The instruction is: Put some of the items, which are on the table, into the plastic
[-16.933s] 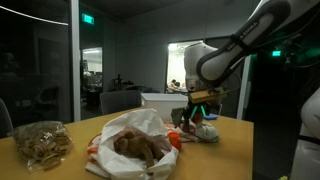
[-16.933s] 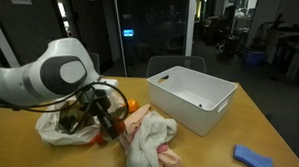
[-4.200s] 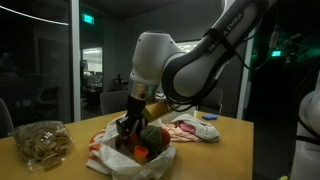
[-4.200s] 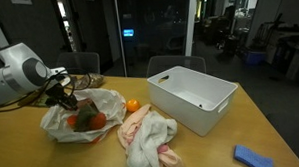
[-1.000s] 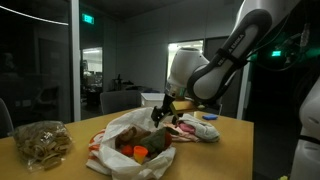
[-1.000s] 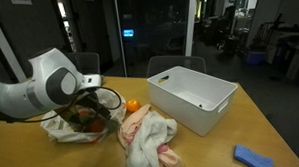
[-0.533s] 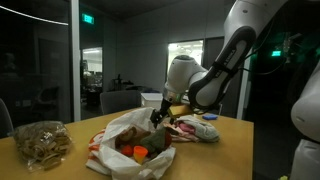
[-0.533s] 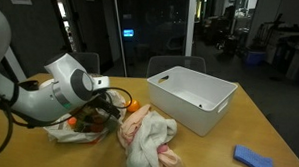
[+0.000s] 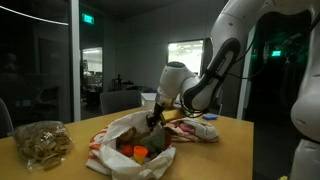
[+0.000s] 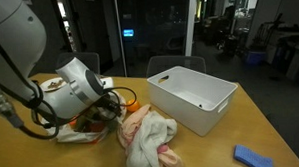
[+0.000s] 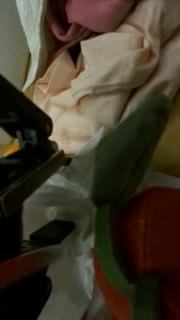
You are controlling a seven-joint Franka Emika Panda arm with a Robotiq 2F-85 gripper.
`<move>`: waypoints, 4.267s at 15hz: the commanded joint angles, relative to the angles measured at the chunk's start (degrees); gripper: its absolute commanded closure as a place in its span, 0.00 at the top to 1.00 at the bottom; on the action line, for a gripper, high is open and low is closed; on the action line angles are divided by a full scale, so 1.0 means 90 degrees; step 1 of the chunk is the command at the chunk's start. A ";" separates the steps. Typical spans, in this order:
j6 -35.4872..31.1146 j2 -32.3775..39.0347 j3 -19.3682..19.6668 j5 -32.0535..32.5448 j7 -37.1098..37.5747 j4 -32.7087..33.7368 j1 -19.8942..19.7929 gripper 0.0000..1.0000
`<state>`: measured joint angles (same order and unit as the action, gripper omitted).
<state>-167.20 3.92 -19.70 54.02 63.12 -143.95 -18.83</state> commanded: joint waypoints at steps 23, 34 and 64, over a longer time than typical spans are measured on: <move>0.2079 -0.2146 0.1105 -0.2007 -0.1880 -0.0698 0.1236 0.08; 0.3728 -0.3903 0.1757 -0.4703 -0.4582 -0.0686 0.1846 0.09; 0.4578 -0.4430 0.1825 -0.5883 -0.5922 -0.0838 0.2337 0.88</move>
<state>-126.15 -35.92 -2.46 1.73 10.37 -151.61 3.10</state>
